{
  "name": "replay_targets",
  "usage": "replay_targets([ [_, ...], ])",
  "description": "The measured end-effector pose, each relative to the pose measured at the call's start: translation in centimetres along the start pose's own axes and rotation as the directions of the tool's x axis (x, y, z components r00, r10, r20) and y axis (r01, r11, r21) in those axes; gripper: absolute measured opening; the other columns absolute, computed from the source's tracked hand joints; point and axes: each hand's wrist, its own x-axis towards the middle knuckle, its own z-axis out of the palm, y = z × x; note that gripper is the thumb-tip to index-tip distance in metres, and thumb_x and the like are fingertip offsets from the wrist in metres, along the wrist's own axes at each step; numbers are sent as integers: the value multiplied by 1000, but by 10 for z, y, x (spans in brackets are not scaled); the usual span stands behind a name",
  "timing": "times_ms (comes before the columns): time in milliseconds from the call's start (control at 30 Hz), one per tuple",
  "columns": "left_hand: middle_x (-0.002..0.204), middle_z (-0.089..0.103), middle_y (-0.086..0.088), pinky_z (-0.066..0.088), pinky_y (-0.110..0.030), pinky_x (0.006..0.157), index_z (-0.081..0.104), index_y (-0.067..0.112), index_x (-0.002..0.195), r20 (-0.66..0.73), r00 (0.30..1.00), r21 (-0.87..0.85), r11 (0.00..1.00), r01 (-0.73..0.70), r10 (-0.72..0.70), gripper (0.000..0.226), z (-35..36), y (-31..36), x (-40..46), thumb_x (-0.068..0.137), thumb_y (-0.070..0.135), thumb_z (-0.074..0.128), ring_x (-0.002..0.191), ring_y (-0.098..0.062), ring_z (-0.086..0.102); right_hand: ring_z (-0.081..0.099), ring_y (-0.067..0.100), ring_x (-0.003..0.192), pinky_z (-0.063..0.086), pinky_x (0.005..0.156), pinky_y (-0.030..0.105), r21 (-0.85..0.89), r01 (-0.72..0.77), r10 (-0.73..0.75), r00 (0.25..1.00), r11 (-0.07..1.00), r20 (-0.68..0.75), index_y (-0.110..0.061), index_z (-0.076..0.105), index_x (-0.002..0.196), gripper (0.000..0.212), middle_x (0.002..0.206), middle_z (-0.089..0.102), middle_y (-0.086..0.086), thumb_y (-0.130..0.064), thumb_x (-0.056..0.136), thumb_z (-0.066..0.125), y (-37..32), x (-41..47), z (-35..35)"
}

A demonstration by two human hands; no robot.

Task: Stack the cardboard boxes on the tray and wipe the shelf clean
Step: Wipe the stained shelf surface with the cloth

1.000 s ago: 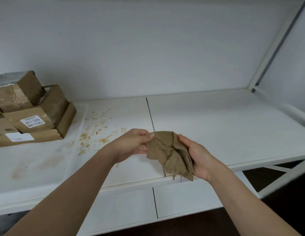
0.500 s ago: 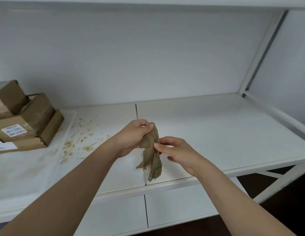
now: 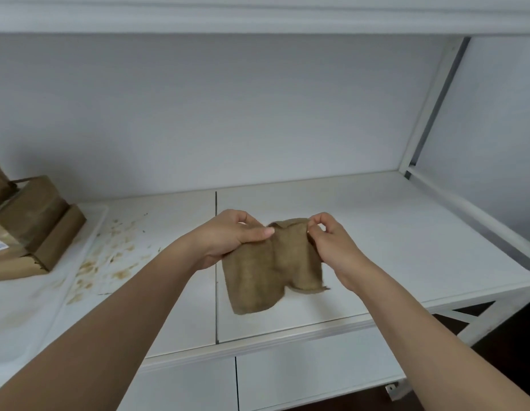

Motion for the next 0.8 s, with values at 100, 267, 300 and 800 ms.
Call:
replay_targets([
  [100, 94, 75, -7, 55, -28, 74, 71, 7, 97, 23, 999, 88, 995, 38, -40, 27, -9, 1, 4, 78, 26, 76, 86, -19, 71, 47, 12, 73, 35, 62, 27, -61, 27, -31, 997, 998, -74, -25, 54, 93, 16, 85, 53, -6, -28, 101, 40, -8, 8, -16],
  [267, 79, 73, 1, 50, -22, 71, 74, 13, 81, 67, 995, 182, 981, 59, -73, 11, -19, 0, 9, 80, 24, 75, 75, -12, 68, 48, 13, 69, 35, 59, 26, -90, 25, -29, 999, 996, -34, -24, 59, 85, 18, 81, 56, -6, -28, 99, 48, -13, 18, -37],
  [300, 76, 72, 2, 49, -23, 72, 73, 13, 80, 32, 998, 195, 980, 40, -47, 10, -20, 0, 11, 80, 23, 74, 75, -11, 67, 48, 13, 66, 35, 57, 26, -95, 31, -34, 999, 995, -27, -23, 60, 85, 18, 78, 57, -6, -27, 99, 50, -12, 20, -39],
  [800, 82, 64, 10, 40, -13, 66, 71, 15, 88, -30, 989, 642, 761, -90, 143, 13, 13, -68, 52, 91, 20, 59, 74, -1, 56, 61, 6, 87, 50, 83, 27, -674, 170, -35, 977, 719, 209, -32, 69, 85, 13, 89, 66, -18, -31, 89, 57, 80, 30, -45],
])
